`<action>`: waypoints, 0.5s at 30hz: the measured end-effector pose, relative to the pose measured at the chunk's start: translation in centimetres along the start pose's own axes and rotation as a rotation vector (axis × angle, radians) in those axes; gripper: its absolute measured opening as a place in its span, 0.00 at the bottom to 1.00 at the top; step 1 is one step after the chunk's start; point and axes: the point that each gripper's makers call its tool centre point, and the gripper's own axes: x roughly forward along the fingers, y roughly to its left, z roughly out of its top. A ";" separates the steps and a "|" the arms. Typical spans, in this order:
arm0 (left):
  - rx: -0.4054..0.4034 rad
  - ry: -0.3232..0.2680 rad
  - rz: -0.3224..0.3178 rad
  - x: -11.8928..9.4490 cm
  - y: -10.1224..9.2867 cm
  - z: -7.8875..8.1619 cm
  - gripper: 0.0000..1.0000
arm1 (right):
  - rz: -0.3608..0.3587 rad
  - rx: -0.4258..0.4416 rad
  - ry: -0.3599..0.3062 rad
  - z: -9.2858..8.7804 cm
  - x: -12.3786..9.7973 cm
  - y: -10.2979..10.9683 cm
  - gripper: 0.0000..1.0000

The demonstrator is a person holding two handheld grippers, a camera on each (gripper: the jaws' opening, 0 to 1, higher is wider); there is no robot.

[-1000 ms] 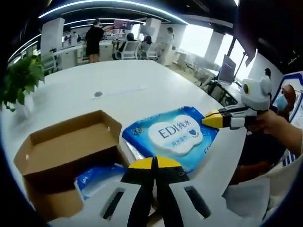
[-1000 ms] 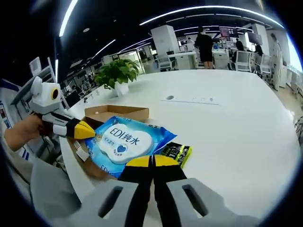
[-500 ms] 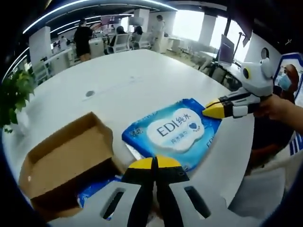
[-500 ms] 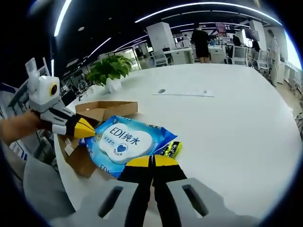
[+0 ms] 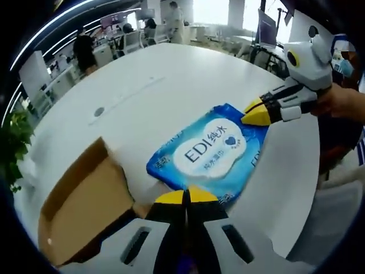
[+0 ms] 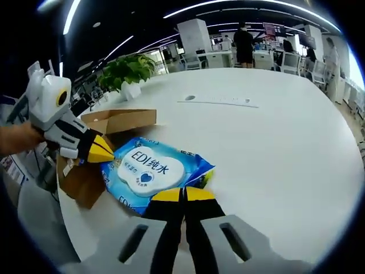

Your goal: Operate the shoe box by opening the lid, removing the specified soft item, and placing it in the target area until the item is outside and the box remains undamaged.

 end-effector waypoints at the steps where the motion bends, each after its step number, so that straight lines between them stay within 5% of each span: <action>1: 0.011 0.012 -0.001 0.2 0.0 -0.1 0.00 | 0.001 0.003 0.001 -0.1 0.1 0.0 0.00; 15: 0.120 0.045 0.029 0.8 -0.1 -0.8 0.00 | -0.035 -0.009 -0.005 -0.7 0.6 -0.4 0.00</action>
